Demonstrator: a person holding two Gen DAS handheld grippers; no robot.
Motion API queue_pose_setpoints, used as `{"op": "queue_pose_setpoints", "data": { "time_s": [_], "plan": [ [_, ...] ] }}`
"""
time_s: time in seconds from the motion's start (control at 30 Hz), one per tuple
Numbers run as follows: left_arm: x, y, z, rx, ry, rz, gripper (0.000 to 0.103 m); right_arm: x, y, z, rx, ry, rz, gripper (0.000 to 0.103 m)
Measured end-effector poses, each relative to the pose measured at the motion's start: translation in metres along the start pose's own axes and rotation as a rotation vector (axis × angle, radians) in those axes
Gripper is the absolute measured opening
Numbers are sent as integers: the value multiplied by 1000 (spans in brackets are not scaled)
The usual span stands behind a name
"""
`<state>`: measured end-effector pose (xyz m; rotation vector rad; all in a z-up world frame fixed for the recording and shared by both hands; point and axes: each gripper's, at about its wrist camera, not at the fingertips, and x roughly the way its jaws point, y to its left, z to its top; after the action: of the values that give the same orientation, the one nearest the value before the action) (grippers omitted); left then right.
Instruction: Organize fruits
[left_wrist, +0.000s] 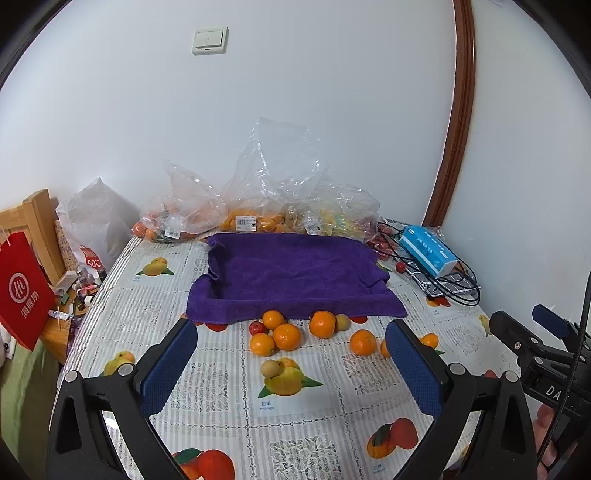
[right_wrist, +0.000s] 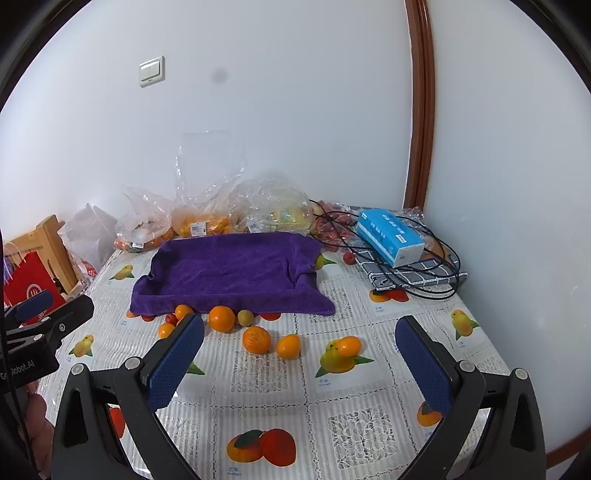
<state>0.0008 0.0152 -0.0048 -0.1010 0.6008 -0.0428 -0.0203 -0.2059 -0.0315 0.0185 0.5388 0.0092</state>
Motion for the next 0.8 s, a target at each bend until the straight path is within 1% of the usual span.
{"op": "queue_pose_setpoints", "data": {
  "time_s": [0.37, 0.8],
  "plan": [
    [1, 2, -2, 7, 7, 7, 103, 3, 5, 1, 9, -1, 16, 102],
    [1, 3, 0, 12, -4, 0, 103, 5, 8, 2, 12, -11, 25, 102]
  ]
}}
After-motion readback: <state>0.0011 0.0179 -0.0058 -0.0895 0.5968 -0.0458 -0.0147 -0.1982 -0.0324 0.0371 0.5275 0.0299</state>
